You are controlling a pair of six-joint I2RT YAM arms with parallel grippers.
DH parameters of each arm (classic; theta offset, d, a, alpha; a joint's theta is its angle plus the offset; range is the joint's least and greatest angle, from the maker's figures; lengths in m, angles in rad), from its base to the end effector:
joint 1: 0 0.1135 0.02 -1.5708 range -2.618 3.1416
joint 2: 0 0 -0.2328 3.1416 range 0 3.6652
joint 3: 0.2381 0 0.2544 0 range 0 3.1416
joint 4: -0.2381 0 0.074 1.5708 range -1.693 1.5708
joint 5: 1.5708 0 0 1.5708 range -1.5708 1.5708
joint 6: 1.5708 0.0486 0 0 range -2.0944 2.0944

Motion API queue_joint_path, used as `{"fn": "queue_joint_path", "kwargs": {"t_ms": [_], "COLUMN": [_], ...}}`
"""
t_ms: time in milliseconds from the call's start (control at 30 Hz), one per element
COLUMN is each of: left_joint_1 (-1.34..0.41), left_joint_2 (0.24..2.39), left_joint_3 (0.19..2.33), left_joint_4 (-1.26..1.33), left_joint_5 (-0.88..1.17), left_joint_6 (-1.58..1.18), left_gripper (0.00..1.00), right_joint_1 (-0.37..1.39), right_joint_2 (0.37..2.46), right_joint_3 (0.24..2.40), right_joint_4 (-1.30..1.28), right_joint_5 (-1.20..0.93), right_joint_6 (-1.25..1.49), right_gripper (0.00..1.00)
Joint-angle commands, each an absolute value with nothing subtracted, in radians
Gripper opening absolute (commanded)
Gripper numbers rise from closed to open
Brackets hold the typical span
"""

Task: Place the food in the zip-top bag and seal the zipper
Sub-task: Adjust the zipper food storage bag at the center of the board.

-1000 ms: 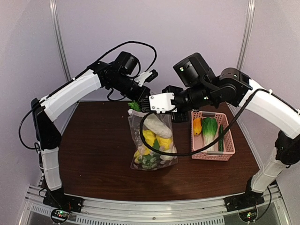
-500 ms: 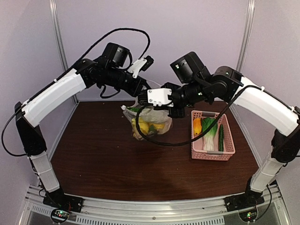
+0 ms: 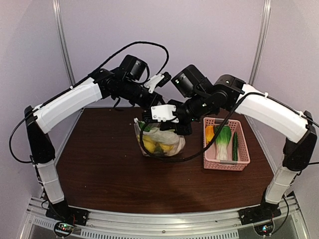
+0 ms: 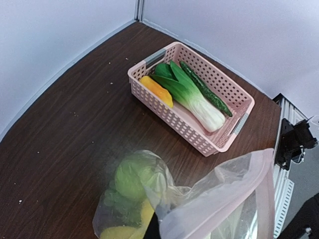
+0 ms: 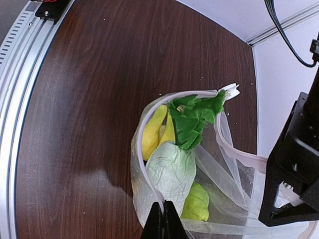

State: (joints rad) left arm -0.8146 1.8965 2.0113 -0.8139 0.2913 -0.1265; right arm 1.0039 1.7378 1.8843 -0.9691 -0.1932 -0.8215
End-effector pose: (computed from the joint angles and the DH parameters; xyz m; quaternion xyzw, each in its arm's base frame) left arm 0.2818 -0.3191 0.3444 0.3602 0.8237 -0.3067 0.3127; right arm 0.1947 0.3233 0.3493 -0.7546 0.5388 0.1225 0.3540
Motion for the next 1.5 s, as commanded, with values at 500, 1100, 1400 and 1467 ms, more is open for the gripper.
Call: {"fn": "queue_joint_path", "kwargs": {"t_ms": [500, 1100, 1400, 1467], "left_joint_1": [-0.805, -0.913, -0.894, -0.894], "left_joint_2": [2.007, 1.850, 1.894, 1.855], "left_joint_3": [2.086, 2.050, 2.017, 2.015], "left_joint_4": [-0.892, -0.803, -0.812, -0.780], "left_joint_5": [-0.146, 0.121, -0.026, -0.001], "left_joint_6": [-0.133, -0.027, -0.019, -0.041], "left_gripper": [0.00, 0.08, 0.30, 0.45], "right_joint_1": [0.957, 0.936, 0.939, 0.937], "right_joint_2": [1.711, 1.633, 1.616, 1.616], "right_joint_3": [2.136, 1.844, 1.890, 1.877], "right_joint_4": [-1.063, -0.864, -0.889, -0.884], "right_joint_5": [-0.489, -0.155, -0.227, -0.193], "right_joint_6": [-0.741, -0.725, -0.715, -0.718], "right_gripper": [0.00, 0.00, 0.00, 0.00]}}
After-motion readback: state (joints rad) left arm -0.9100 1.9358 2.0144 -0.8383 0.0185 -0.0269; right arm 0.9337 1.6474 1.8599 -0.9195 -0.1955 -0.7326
